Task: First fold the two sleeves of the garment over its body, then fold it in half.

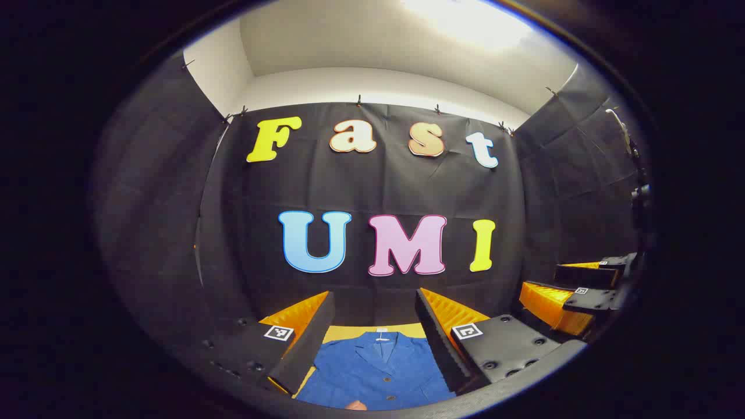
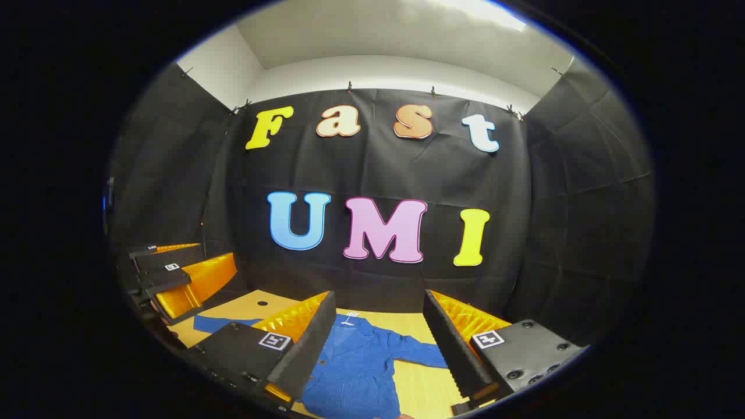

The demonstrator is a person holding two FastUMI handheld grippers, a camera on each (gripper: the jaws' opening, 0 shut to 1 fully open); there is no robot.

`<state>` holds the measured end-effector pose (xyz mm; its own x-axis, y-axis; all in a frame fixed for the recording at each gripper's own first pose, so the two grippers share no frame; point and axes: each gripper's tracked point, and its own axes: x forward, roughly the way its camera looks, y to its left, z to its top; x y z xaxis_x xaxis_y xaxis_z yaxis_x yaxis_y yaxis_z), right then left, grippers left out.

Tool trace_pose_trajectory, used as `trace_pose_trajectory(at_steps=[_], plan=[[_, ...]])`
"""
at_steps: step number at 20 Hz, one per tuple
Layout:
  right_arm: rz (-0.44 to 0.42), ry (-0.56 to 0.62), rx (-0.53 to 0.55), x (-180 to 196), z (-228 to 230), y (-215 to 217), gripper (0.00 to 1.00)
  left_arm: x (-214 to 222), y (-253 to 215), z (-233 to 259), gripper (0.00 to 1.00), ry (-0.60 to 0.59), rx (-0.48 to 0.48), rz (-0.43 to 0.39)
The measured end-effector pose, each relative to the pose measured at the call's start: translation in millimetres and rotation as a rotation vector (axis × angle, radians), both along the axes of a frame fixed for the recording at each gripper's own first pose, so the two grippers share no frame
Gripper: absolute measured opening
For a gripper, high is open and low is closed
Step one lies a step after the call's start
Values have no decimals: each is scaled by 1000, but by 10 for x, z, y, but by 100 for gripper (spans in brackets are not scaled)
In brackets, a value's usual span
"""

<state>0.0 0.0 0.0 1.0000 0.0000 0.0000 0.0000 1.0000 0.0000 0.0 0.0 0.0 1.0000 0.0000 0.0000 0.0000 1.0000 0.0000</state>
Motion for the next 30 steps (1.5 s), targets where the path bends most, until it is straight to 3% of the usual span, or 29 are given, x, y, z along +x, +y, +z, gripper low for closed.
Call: trace_pose_trajectory(at_steps=[8,9,10,11,14,15,16,17,18,19,22,23,24,25,26,30], plan=[[-21,13,11,14,-61,-65,87,119,-43,-151,81,60,-2,-12],[-25,14,10,16,-59,-86,96,113,-41,-140,81,62,-5,-12],[-29,11,6,9,-58,-104,87,102,-34,-146,81,64,-1,-10],[-32,8,2,6,-48,-111,97,99,-31,-136,81,62,3,-9],[-39,4,5,-8,-32,-127,97,115,-46,-171,82,70,3,-15],[-41,8,8,-10,-39,-128,87,111,-42,-165,82,72,2,-17],[-42,10,9,-16,-41,-127,97,110,-35,-182,81,74,3,-14],[-46,14,8,-14,-51,-133,96,94,-16,-174,81,74,3,-11],[-46,14,7,-18,-57,-133,87,90,-12,-167,82,72,2,-11],[-45,12,7,-17,-46,-125,96,82,-10,-169,81,72,2,-10],[-45,7,3,-37,-41,-117,96,43,38,-187,81,78,9,-1],[-46,9,2,-40,-43,-107,87,39,49,-195,81,80,9,0],[-45,10,2,-43,-44,-99,96,36,49,-190,82,81,6,-1],[-44,10,1,-46,-47,-103,96,24,49,-178,82,81,3,-2],[-46,8,-3,-49,-35,-101,87,29,55,-173,82,78,1,-2],[-62,6,-11,-65,-26,-153,87,46,13,-167,81,70,7,-18]])
